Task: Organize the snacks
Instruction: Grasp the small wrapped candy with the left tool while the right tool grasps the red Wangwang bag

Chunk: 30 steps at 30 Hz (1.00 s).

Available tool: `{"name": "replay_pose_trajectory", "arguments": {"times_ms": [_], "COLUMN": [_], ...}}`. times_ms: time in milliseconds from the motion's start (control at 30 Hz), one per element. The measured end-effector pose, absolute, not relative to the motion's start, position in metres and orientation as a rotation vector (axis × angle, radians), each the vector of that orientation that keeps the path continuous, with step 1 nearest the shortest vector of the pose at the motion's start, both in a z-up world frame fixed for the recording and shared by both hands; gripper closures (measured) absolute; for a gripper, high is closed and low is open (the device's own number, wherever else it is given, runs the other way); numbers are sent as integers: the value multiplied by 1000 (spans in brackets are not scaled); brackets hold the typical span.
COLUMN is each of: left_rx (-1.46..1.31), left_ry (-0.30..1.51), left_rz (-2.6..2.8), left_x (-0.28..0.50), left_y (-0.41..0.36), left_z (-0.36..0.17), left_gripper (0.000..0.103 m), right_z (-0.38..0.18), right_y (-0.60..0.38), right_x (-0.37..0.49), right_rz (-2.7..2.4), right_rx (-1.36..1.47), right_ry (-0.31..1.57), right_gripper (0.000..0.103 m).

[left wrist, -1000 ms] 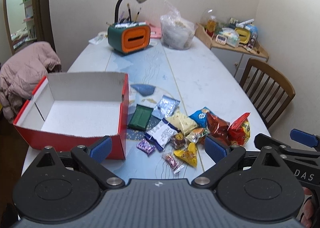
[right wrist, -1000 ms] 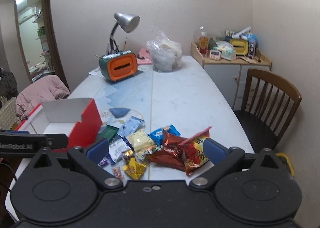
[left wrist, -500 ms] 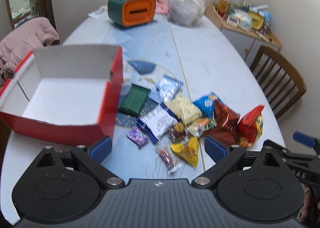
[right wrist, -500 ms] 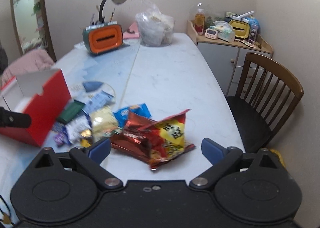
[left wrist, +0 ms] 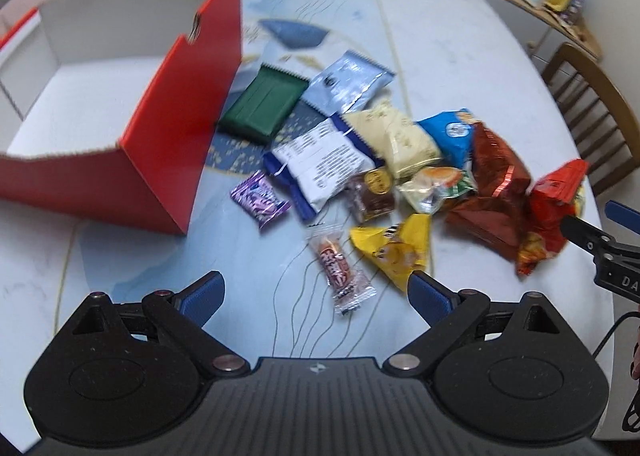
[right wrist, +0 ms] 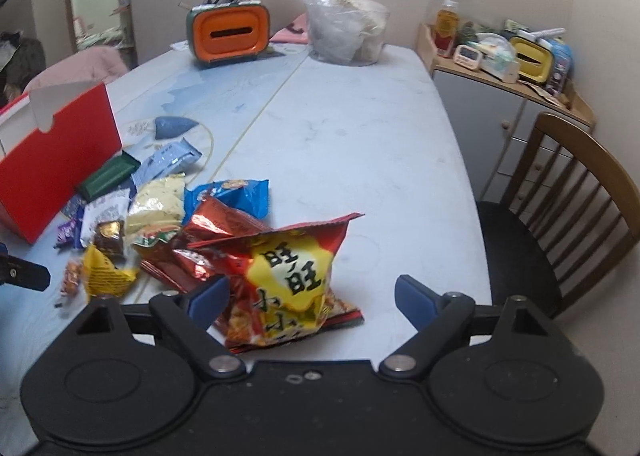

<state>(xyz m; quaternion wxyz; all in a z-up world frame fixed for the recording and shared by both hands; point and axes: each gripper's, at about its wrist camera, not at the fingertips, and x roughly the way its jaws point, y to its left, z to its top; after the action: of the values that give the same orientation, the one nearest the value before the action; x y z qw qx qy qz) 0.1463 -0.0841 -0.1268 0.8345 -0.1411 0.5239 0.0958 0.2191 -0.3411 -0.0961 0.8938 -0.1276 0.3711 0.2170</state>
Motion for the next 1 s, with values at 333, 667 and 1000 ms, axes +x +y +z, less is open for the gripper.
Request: {"name": "replay_pose_trajectory", "arguments": {"times_ms": [333,667,1000], "left_rx": [-317,-324,-283], "left_ry": [1143,1153,1141], "left_rz": [245,263,240], "left_x": [158,168,173], "left_y": [-88,-89,-97], "left_z": [-142,-153,-152], "left_gripper": [25,48,83], "right_z": [-112,-111,-110], "right_y": [-335,-338,-340], "right_x": [242,246,243], "right_rz": [617,669,644], "right_rx": [-305,-285,-278], "right_ry": [808,804,792], "right_gripper": [22,37,43]}}
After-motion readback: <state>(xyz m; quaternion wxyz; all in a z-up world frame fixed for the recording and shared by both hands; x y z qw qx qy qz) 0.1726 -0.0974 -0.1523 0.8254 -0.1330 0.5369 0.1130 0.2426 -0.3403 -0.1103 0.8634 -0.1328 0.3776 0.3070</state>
